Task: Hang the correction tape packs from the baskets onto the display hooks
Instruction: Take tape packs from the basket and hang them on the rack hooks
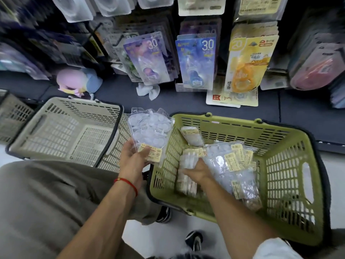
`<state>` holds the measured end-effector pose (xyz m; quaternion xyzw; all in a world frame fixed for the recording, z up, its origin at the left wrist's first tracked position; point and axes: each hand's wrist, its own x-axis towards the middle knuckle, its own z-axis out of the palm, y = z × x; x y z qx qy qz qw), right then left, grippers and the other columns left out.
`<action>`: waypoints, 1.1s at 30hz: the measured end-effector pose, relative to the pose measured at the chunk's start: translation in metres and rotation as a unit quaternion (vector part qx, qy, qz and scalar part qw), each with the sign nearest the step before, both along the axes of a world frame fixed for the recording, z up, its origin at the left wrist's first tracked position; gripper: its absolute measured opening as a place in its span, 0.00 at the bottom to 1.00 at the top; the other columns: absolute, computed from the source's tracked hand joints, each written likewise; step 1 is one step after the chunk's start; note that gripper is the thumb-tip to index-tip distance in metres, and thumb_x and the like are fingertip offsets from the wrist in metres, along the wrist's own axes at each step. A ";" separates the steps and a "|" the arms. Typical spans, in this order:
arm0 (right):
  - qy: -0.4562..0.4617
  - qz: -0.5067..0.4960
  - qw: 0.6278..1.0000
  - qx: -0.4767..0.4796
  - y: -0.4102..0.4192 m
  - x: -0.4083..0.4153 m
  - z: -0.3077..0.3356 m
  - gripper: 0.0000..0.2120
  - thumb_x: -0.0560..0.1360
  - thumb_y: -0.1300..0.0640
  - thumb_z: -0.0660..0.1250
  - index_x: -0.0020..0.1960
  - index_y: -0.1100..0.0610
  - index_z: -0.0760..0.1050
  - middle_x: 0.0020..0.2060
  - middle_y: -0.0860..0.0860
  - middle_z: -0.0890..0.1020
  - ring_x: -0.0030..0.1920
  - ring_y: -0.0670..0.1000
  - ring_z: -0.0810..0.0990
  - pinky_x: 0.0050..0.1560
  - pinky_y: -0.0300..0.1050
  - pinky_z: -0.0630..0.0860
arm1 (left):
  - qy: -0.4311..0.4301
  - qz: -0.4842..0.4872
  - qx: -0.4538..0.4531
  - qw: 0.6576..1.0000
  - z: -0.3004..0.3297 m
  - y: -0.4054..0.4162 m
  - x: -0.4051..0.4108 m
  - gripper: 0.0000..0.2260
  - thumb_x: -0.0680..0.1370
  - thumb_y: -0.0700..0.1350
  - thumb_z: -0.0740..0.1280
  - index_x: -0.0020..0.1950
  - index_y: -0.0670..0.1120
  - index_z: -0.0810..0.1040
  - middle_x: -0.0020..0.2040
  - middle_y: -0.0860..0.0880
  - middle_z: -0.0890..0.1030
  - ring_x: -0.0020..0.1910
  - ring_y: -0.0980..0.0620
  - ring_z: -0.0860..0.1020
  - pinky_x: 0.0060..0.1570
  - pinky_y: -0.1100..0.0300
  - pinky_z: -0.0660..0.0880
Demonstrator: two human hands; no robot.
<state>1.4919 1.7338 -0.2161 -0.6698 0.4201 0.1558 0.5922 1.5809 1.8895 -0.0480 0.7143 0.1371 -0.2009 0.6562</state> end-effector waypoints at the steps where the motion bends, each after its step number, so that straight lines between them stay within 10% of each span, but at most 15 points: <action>1: -0.021 -0.034 0.999 0.031 -0.009 -0.009 0.004 0.35 0.75 0.53 0.78 0.77 0.56 0.66 0.70 0.55 0.78 0.67 0.57 0.79 0.63 0.47 0.76 | -0.003 0.001 -0.006 1.000 0.000 -0.004 -0.002 0.18 0.80 0.29 0.67 0.67 0.44 0.75 0.59 0.41 0.84 0.47 0.46 0.86 0.35 0.60 0.82; 6: -0.143 -0.135 0.966 0.165 -0.056 -0.051 0.053 0.37 0.73 0.59 0.75 0.79 0.51 0.66 0.71 0.55 0.79 0.71 0.56 0.77 0.77 0.61 0.68 | -0.004 -0.018 0.019 1.000 -0.002 -0.028 -0.018 0.16 0.81 0.32 0.67 0.55 0.54 0.77 0.46 0.50 0.86 0.33 0.56 0.86 0.25 0.65 0.77; 11: -0.312 -0.184 0.908 0.209 -0.089 -0.064 0.127 0.34 0.68 0.62 0.74 0.74 0.52 0.73 0.66 0.56 0.84 0.66 0.58 0.83 0.68 0.59 0.78 | -0.003 -0.074 0.010 0.997 0.006 -0.063 -0.044 0.16 0.83 0.36 0.65 0.64 0.54 0.72 0.58 0.43 0.83 0.51 0.44 0.82 0.53 0.48 0.78; 17: -0.307 -0.226 0.924 0.022 -0.081 -0.055 0.197 0.32 0.63 0.47 0.69 0.67 0.48 0.73 0.63 0.46 0.82 0.68 0.57 0.79 0.69 0.64 0.75 | 0.009 -0.124 -0.105 0.987 0.045 -0.096 -0.066 0.16 0.82 0.35 0.61 0.54 0.58 0.78 0.52 0.44 0.86 0.44 0.43 0.87 0.34 0.56 0.80; 20: -0.329 -0.226 0.917 -0.001 -0.079 -0.051 0.222 0.33 0.66 0.43 0.70 0.71 0.40 0.70 0.61 0.45 0.84 0.61 0.54 0.84 0.63 0.63 0.81 | 0.009 -0.125 -0.156 0.980 0.065 -0.111 -0.068 0.07 0.85 0.45 0.60 0.57 0.51 0.78 0.52 0.39 0.84 0.42 0.42 0.85 0.42 0.48 0.79; 25: -0.396 -0.182 0.900 -0.020 -0.090 -0.036 0.287 0.25 0.74 0.44 0.73 0.70 0.40 0.73 0.63 0.48 0.85 0.61 0.53 0.86 0.57 0.53 0.83 | -0.009 -0.195 -0.233 0.953 0.120 -0.135 -0.061 0.28 0.75 0.72 0.67 0.63 0.51 0.76 0.55 0.40 0.86 0.54 0.36 0.86 0.59 0.31 0.80; 29: -0.388 -0.142 0.905 -0.096 -0.117 -0.034 0.352 0.21 0.75 0.40 0.76 0.63 0.50 0.83 0.57 0.50 0.88 0.59 0.54 0.87 0.60 0.52 0.82 | -0.074 -0.248 -0.243 0.935 0.167 -0.150 -0.043 0.31 0.68 0.73 0.66 0.59 0.50 0.70 0.52 0.43 0.84 0.47 0.46 0.86 0.43 0.48 0.84; 33: -0.383 -0.180 0.897 -0.129 -0.137 -0.035 0.383 0.16 0.79 0.46 0.74 0.55 0.59 0.86 0.48 0.54 0.89 0.49 0.55 0.87 0.52 0.56 0.82 | -0.163 -0.309 -0.204 0.915 0.193 -0.166 -0.020 0.23 0.69 0.70 0.68 0.58 0.63 0.69 0.64 0.57 0.76 0.60 0.59 0.78 0.39 0.70 0.77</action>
